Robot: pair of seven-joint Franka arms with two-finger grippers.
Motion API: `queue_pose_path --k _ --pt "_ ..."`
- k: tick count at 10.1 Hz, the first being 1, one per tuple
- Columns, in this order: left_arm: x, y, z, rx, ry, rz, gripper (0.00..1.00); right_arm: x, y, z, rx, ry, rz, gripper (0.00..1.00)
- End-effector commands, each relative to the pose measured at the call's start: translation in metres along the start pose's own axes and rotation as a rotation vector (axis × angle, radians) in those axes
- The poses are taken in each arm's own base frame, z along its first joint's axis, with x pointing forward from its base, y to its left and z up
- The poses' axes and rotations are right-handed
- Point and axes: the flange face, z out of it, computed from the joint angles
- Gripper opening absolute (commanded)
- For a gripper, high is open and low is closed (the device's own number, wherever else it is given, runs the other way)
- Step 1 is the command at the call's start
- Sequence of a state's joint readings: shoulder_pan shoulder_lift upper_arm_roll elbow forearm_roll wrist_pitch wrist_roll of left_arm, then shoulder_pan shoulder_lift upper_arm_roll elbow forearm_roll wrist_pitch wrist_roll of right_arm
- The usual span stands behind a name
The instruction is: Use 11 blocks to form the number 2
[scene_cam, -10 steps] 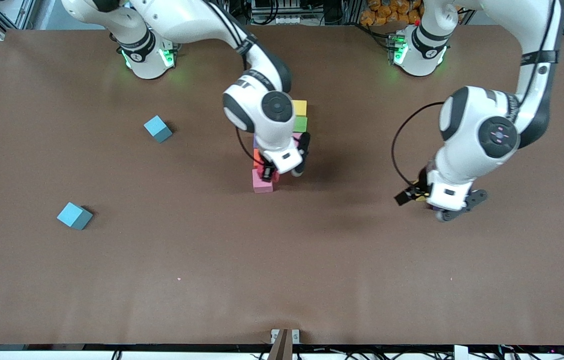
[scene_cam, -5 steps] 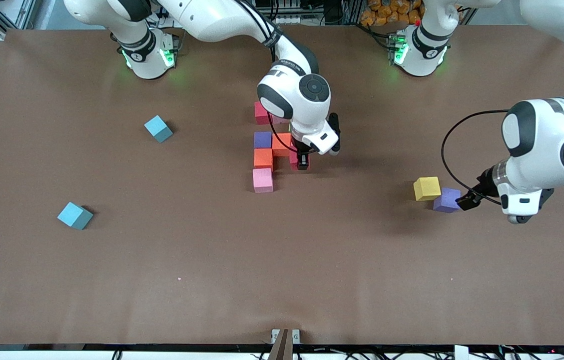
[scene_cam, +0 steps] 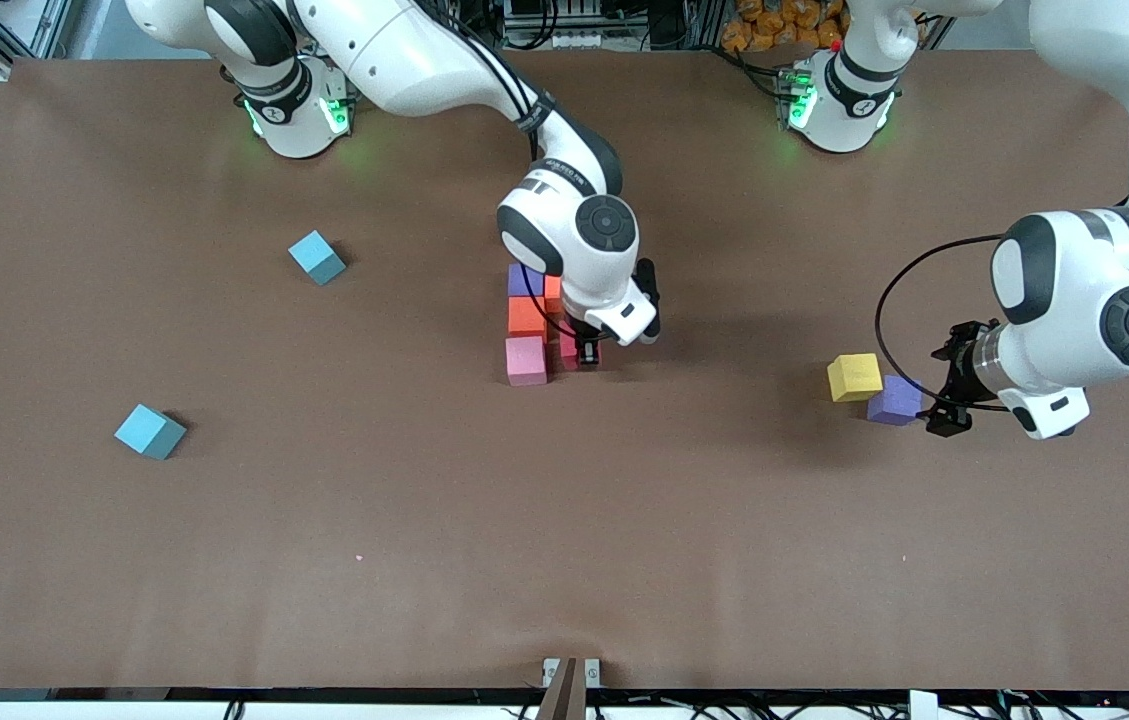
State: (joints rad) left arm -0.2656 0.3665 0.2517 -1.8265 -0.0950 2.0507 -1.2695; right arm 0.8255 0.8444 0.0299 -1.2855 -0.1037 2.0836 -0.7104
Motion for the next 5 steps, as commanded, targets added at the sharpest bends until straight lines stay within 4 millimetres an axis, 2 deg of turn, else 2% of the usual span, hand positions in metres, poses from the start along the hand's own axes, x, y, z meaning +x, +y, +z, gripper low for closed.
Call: queue_pose_path --k 1,3,5 --pt "0.002 0.018 0.004 0.001 0.020 -0.096 1.00 -0.006 0.015 0.004 0.004 0.007 -0.002 0.32" --pt "0.002 0.022 0.005 -0.011 -0.004 -0.154 1.00 -0.018 0.027 0.012 0.008 0.005 0.003 0.32" --pt "0.011 0.021 0.007 -0.016 -0.017 -0.182 1.00 -0.019 0.028 0.019 0.010 0.005 0.007 0.32"
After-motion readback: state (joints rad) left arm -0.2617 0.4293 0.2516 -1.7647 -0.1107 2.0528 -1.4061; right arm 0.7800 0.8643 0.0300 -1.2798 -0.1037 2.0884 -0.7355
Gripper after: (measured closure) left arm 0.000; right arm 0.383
